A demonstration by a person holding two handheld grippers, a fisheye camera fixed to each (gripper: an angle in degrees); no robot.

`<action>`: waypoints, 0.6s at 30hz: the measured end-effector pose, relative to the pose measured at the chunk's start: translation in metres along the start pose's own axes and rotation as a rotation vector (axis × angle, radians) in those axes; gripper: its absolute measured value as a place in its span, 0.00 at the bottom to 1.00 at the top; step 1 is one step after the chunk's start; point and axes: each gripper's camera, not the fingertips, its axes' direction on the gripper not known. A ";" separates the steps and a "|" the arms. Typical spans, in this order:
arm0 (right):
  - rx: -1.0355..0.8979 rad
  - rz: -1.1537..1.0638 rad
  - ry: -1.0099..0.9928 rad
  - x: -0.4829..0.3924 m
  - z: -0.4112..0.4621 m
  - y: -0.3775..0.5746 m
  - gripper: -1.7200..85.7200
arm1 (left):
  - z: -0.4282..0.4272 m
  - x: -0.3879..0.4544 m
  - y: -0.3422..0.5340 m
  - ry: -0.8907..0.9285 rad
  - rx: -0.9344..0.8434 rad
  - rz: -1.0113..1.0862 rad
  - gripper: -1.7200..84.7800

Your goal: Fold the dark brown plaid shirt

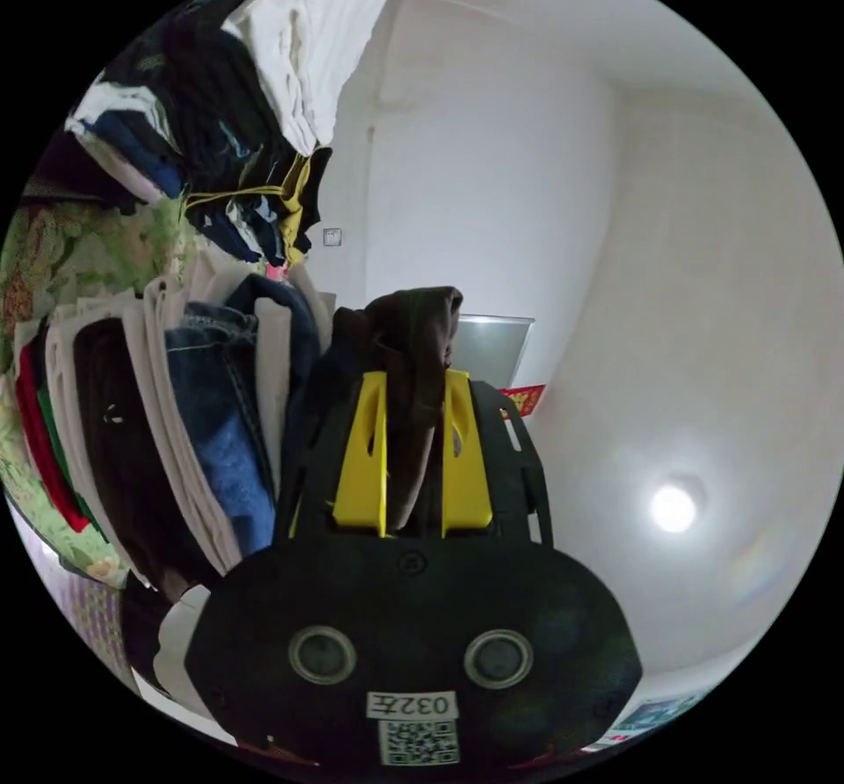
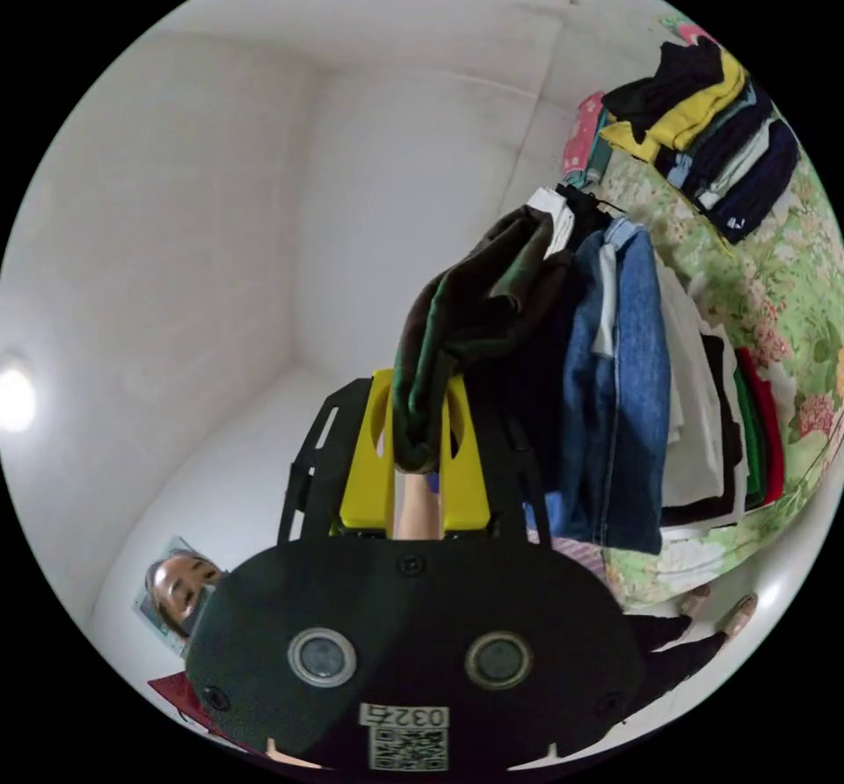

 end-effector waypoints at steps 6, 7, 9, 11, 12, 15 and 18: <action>-0.056 -0.022 -0.056 -0.030 -0.006 -0.021 0.10 | -0.004 0.113 0.007 -0.039 0.007 0.145 0.09; -0.055 -0.023 -0.101 -0.030 -0.009 -0.020 0.10 | -0.005 0.127 0.012 -0.048 0.004 0.162 0.09; -0.045 0.026 -0.143 -0.019 -0.013 -0.016 0.10 | -0.010 0.137 0.017 -0.107 0.010 0.167 0.10; -0.030 0.084 -0.089 0.007 -0.015 -0.008 0.10 | -0.027 0.129 0.018 -0.267 0.076 0.114 0.10; -0.029 0.084 -0.058 0.014 -0.016 -0.007 0.10 | -0.031 0.124 0.017 -0.297 0.090 0.104 0.11; -0.044 0.073 -0.109 0.042 -0.014 -0.006 0.10 | -0.036 0.093 0.018 -0.221 0.100 0.074 0.11; -0.061 0.045 -0.135 0.034 -0.013 -0.010 0.11 | -0.033 0.111 0.026 -0.187 0.104 0.138 0.12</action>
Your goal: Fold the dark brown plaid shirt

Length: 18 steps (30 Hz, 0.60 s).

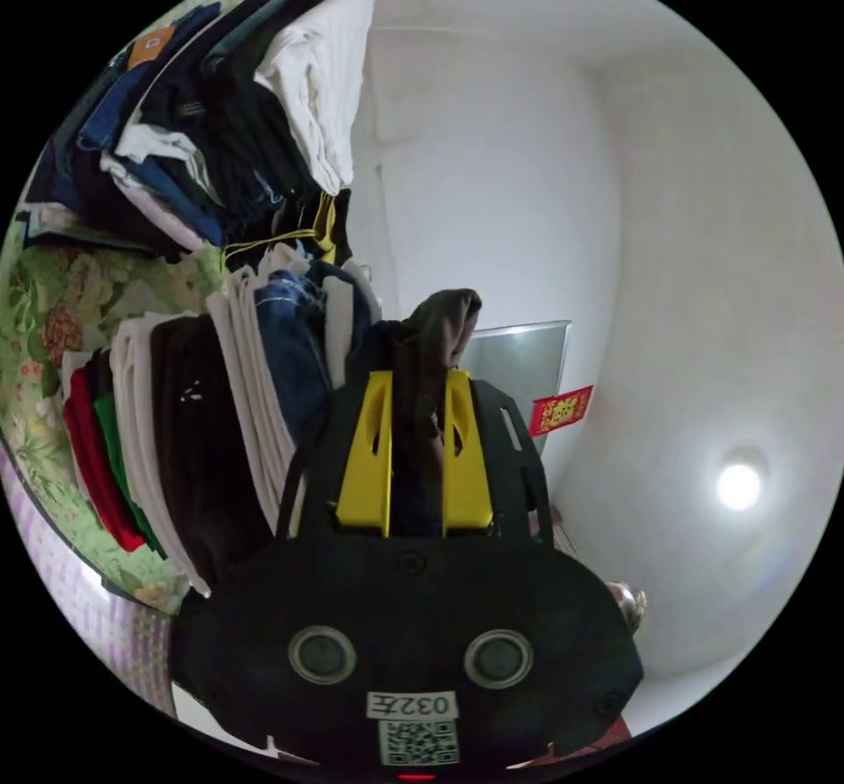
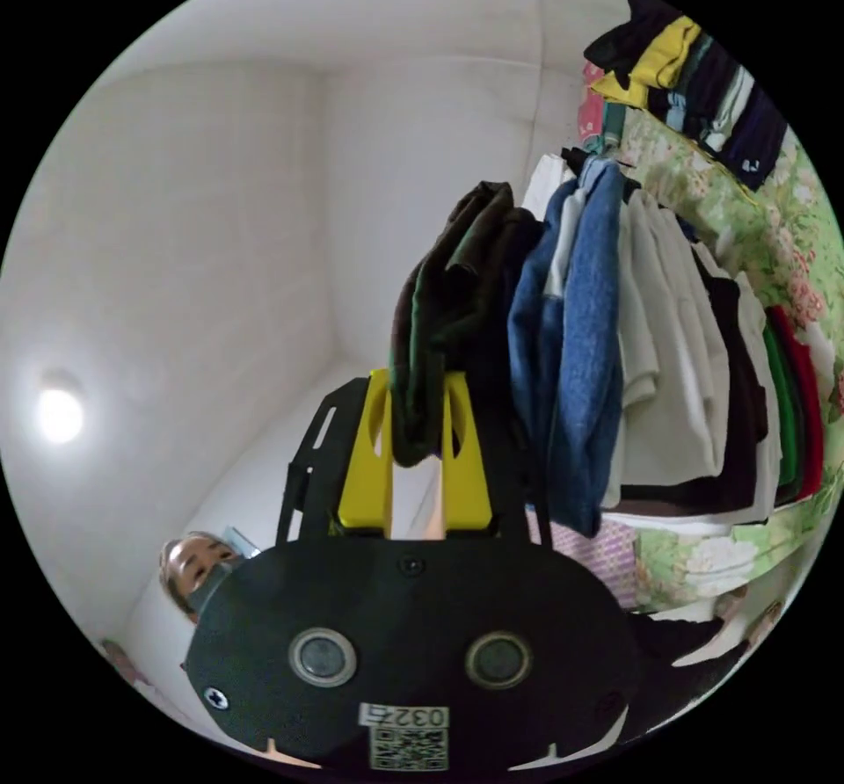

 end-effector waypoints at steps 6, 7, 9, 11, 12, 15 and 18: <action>0.117 -0.053 -0.078 -0.029 -0.034 0.015 0.13 | -0.048 0.113 0.026 -0.084 0.154 0.224 0.10; 0.175 -0.113 -0.029 -0.045 -0.044 0.023 0.11 | -0.059 0.153 0.043 -0.168 0.207 0.310 0.08; 0.245 -0.282 0.099 -0.085 -0.049 0.036 0.08 | -0.060 0.219 0.079 -0.306 0.277 0.471 0.06; 0.287 -0.595 0.360 -0.157 -0.023 0.055 0.02 | -0.027 0.314 0.137 -0.448 0.307 0.749 0.03; 0.288 -0.678 0.413 -0.174 -0.011 0.060 0.02 | -0.013 0.337 0.152 -0.491 0.310 0.818 0.02; 0.217 -1.051 0.643 -0.251 0.078 0.080 0.01 | 0.072 0.430 0.214 -0.717 0.333 1.112 0.01; 0.056 -1.244 0.842 -0.295 0.185 0.079 0.01 | 0.167 0.485 0.239 -0.943 0.312 1.237 0.01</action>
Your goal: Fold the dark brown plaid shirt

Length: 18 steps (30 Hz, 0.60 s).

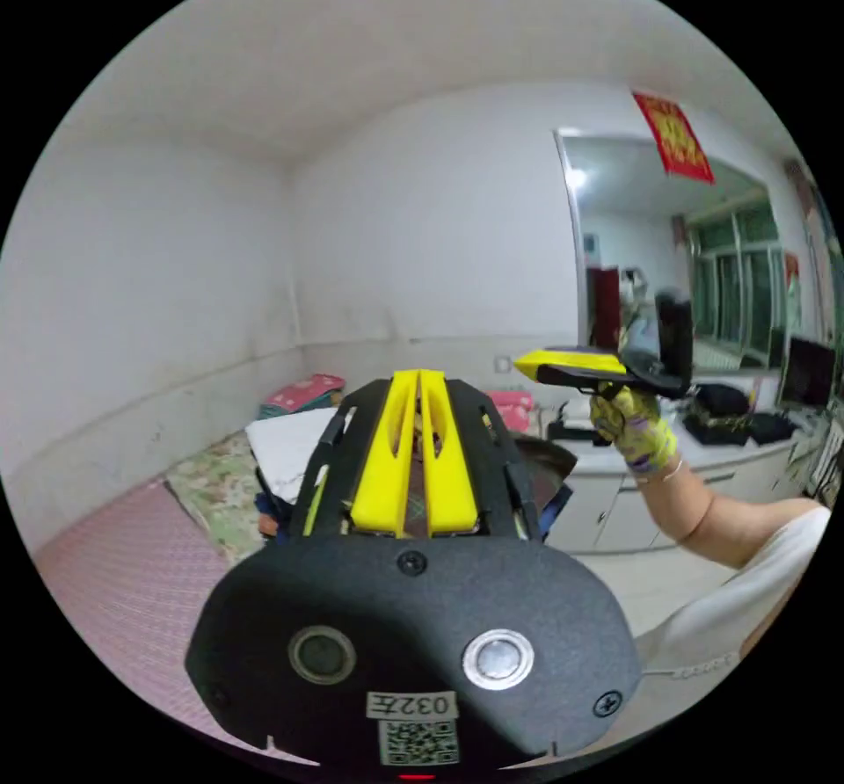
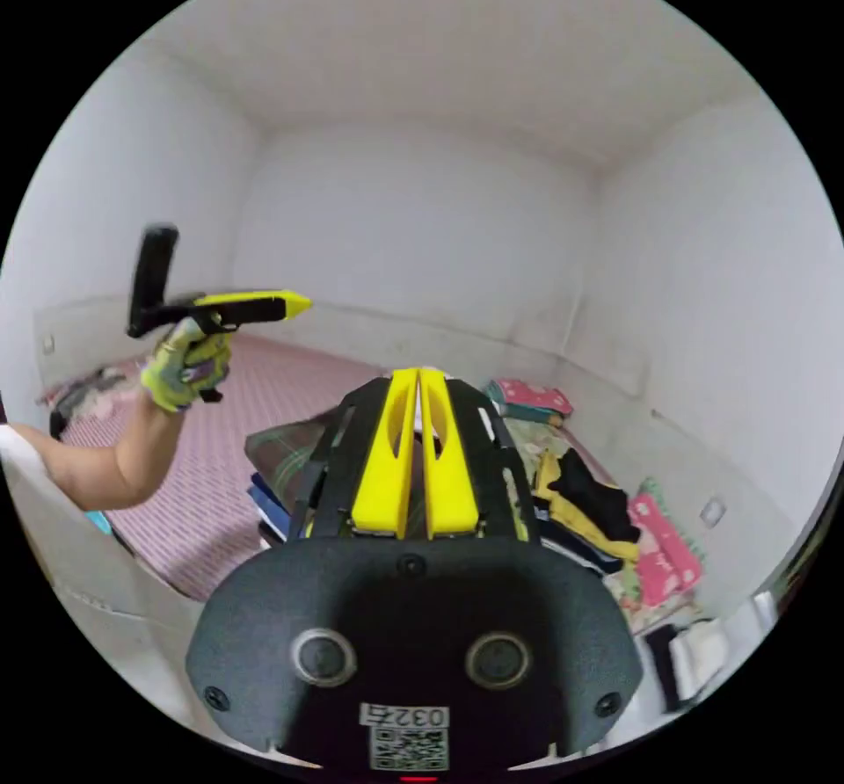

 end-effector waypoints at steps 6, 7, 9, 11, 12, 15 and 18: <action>-0.525 -0.282 0.348 -0.072 0.181 -0.067 0.01 | 0.153 0.087 -0.051 -0.462 -0.433 0.233 0.01; -0.622 -0.281 0.372 -0.070 0.216 -0.059 0.01 | 0.191 0.080 -0.038 -0.443 -0.553 0.224 0.01; -0.790 -0.252 0.349 -0.060 0.267 -0.034 0.01 | 0.239 0.064 -0.004 -0.405 -0.717 0.184 0.01; -0.891 -0.195 0.292 -0.051 0.314 0.006 0.01 | 0.263 0.064 0.029 -0.383 -0.739 0.172 0.01; -0.888 -0.195 0.295 -0.053 0.320 0.011 0.01 | 0.264 0.070 0.030 -0.411 -0.730 0.189 0.01; -0.845 -0.223 0.342 -0.061 0.336 0.012 0.01 | 0.266 0.090 0.020 -0.461 -0.712 0.219 0.01; -0.868 -0.132 0.259 -0.044 0.349 0.007 0.01 | 0.265 0.083 0.010 -0.348 -0.706 0.081 0.01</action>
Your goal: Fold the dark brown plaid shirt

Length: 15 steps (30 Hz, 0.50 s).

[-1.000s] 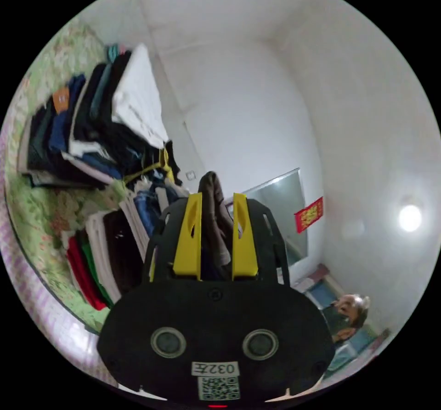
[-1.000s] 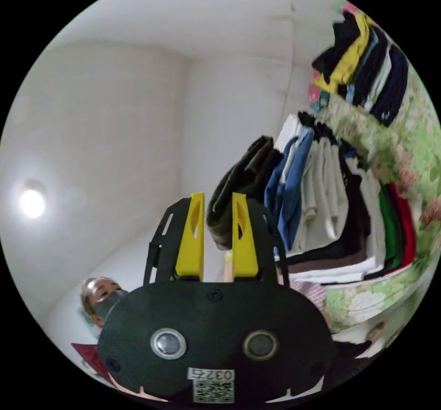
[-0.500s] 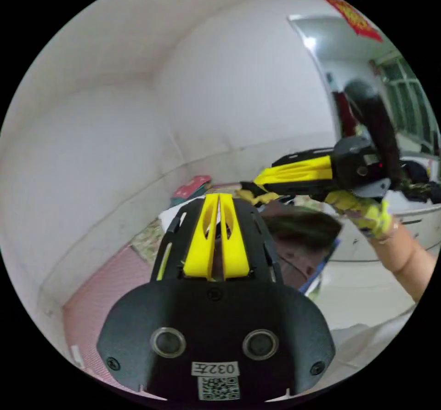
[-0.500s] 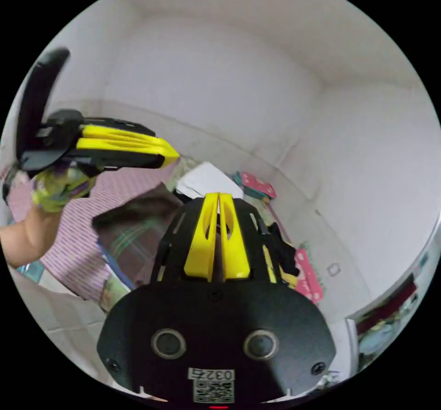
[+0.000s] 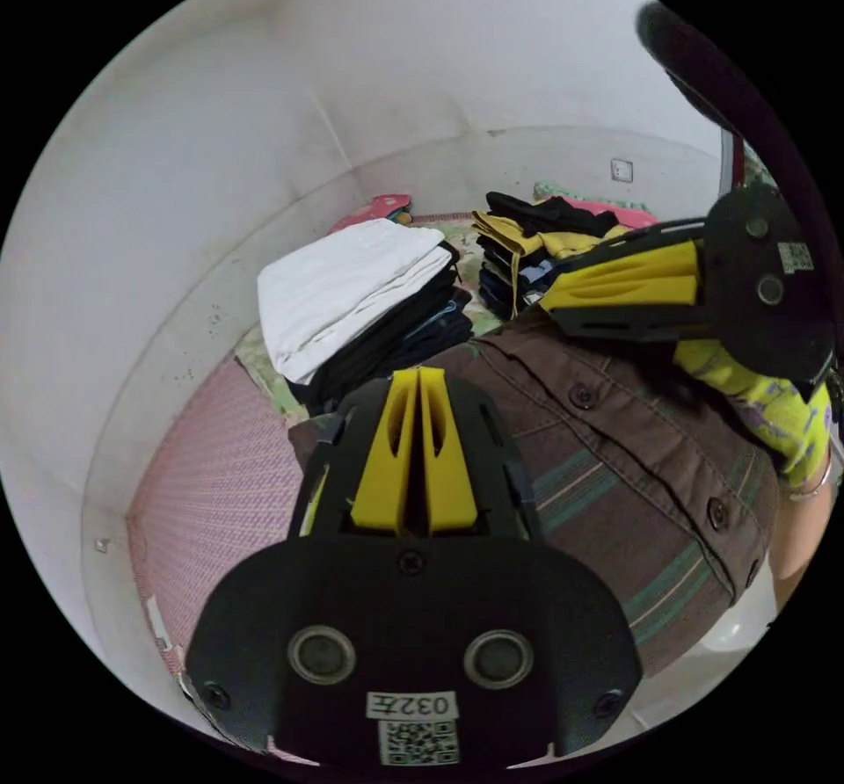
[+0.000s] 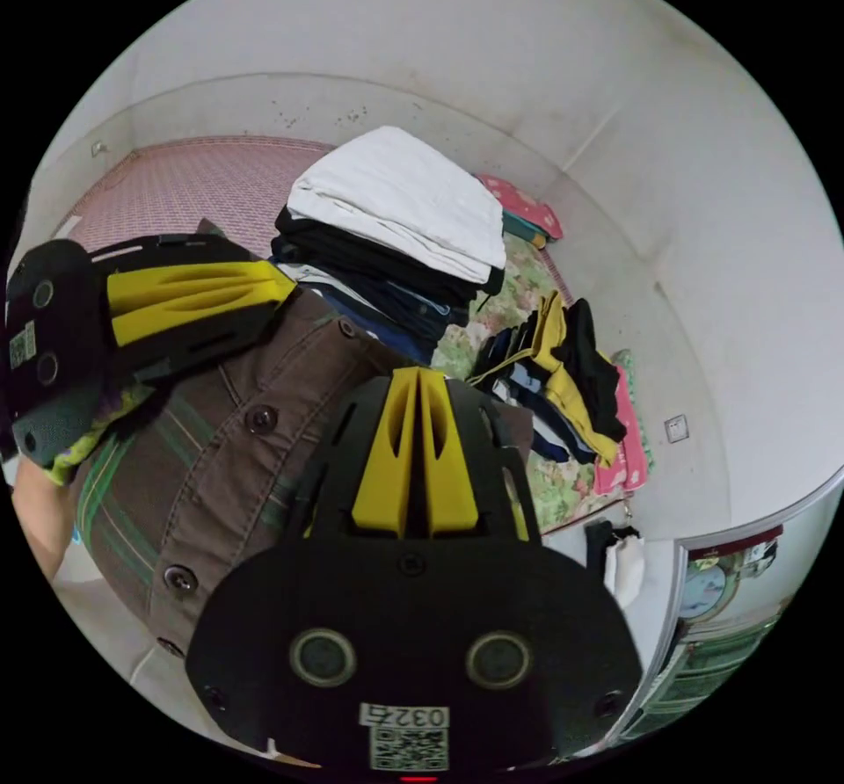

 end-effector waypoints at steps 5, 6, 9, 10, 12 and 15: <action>0.018 0.009 -0.035 0.004 0.010 -0.007 0.01 | -0.011 0.040 0.002 -0.044 0.015 0.020 0.01; 0.024 0.008 -0.030 0.002 0.010 -0.007 0.01 | -0.013 0.045 0.004 -0.050 0.020 0.019 0.01; 0.046 0.009 -0.006 -0.003 0.009 -0.005 0.01 | -0.020 0.059 0.014 -0.042 0.045 0.006 0.01; 0.048 0.005 0.013 -0.007 0.009 -0.005 0.01 | -0.022 0.066 0.017 -0.050 0.048 0.008 0.01; 0.043 -0.002 0.050 -0.012 0.010 -0.007 0.01 | -0.025 0.076 0.020 -0.069 0.044 0.015 0.01; 0.034 -0.004 0.053 -0.012 0.007 -0.009 0.01 | -0.035 0.088 0.030 -0.071 0.053 0.009 0.01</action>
